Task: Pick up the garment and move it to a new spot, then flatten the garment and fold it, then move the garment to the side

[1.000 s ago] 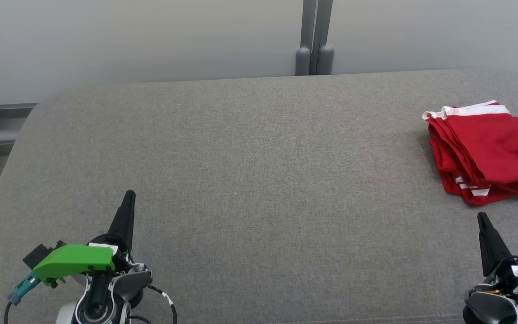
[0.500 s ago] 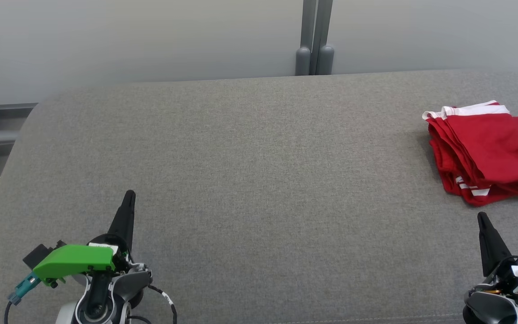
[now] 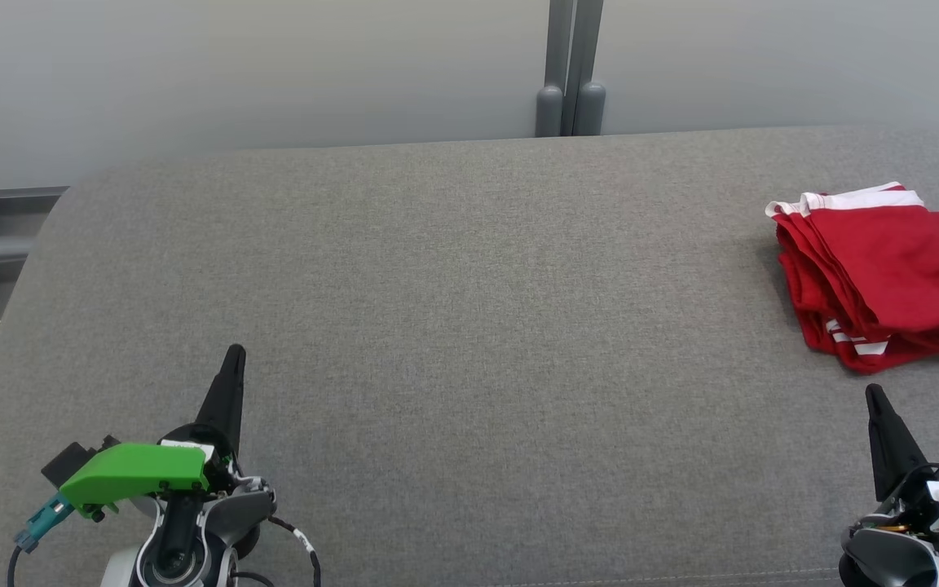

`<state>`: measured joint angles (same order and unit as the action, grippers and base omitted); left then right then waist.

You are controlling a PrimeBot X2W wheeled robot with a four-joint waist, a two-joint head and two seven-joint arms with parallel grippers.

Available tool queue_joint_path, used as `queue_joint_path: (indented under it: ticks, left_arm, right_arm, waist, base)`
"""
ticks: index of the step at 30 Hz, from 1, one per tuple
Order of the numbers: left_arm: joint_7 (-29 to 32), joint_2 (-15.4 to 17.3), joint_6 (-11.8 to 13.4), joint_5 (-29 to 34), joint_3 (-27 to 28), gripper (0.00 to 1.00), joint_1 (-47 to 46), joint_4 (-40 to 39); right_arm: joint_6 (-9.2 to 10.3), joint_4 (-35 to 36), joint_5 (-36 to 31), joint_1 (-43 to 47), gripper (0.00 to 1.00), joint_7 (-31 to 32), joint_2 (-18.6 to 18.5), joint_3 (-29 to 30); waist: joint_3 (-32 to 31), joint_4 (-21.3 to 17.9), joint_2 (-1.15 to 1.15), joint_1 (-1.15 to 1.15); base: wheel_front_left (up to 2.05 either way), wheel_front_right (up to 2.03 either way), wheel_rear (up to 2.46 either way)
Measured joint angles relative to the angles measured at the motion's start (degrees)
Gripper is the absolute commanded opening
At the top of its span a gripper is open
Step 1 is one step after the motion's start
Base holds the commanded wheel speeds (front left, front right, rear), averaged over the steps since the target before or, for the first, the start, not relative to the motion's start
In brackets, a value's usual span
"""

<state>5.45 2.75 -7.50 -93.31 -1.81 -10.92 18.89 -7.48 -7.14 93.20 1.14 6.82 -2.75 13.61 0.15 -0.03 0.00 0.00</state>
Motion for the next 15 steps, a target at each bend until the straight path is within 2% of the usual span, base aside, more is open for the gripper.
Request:
queue_joint_path:
  ticks: [15]
  left_arm:
    - [0.0,0.0,0.0,0.0,0.01,0.0,0.0,-0.01]
  right_arm:
    - [0.0,0.0,0.0,0.0,0.0,0.0,0.0,0.0]
  waist:
    - [0.0,0.0,0.0,0.0]
  base:
    - [0.0,0.0,0.0]
